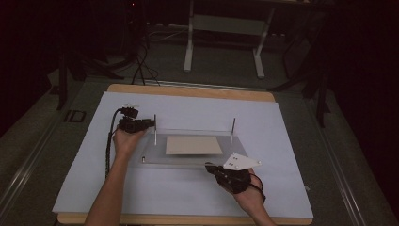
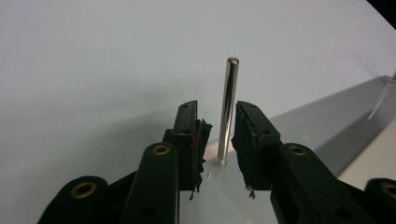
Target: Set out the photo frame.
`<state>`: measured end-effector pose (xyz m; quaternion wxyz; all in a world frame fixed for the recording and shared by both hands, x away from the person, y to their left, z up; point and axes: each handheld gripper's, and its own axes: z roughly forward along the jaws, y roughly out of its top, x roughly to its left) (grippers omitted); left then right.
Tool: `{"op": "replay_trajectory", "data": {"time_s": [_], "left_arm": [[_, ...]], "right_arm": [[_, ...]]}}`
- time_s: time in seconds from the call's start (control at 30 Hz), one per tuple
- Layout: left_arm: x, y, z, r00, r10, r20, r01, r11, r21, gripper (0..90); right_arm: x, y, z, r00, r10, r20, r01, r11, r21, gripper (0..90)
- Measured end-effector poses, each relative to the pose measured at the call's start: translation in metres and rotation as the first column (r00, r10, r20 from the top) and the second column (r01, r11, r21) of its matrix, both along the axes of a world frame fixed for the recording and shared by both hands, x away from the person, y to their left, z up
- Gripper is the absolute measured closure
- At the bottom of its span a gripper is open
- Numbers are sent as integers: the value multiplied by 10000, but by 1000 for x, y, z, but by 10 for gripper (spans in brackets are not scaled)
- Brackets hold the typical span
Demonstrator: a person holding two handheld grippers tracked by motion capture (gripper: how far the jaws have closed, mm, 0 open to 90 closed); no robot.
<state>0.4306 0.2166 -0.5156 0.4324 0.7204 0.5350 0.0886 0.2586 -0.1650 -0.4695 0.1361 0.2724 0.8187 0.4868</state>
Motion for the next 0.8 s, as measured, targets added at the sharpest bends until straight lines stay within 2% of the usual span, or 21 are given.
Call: {"op": "replay_trajectory", "data": {"time_s": [0.1, 0.17, 0.23, 0.4, 0.47, 0.53, 0.6, 0.73, 0.8], "left_arm": [[-8, 7, 1, 9999, -103, 60, 103, 9999, 24, 661], [-14, 11, 3, 9994, -332, 61, 333, 9992, -205, 654], [-22, 15, 4, 9988, -419, 257, 425, 9987, -263, 646], [-39, 19, 8, 9962, -616, 609, 609, 9980, 140, 592], [-46, 21, 11, 9944, -613, 866, 611, 9981, 54, 599], [-55, 24, 14, 9929, -463, 1094, 465, 9989, 15, 662], [-62, 26, 16, 9893, -511, 1364, 531, 9985, -110, 658], [-78, 27, 20, 9772, -620, 2031, 691, 9972, -279, 624], [-82, 29, 19, 9742, -562, 2186, 712, 9956, -611, 622]], "right_arm": [[0, 0, 0, 10000, -17, -2, 17, 10000, 17, 900], [1, 0, 1, 10000, -17, -35, 17, 10000, 59, 900], [1, 0, 1, 10000, -20, -33, 20, 10000, 56, 900], [1, 0, 3, 10000, -60, 10, 60, 9999, 96, 900], [1, 0, 3, 10000, -65, 23, 65, 9999, 89, 900], [1, -1, 4, 10000, -65, 72, 64, 9999, 133, 900], [2, -1, 5, 9999, -87, 89, 85, 9999, 132, 900], [2, -1, 7, 9998, -127, 177, 124, 9998, 145, 900], [3, -1, 8, 9997, -144, 175, 141, 9997, 187, 900]]}}
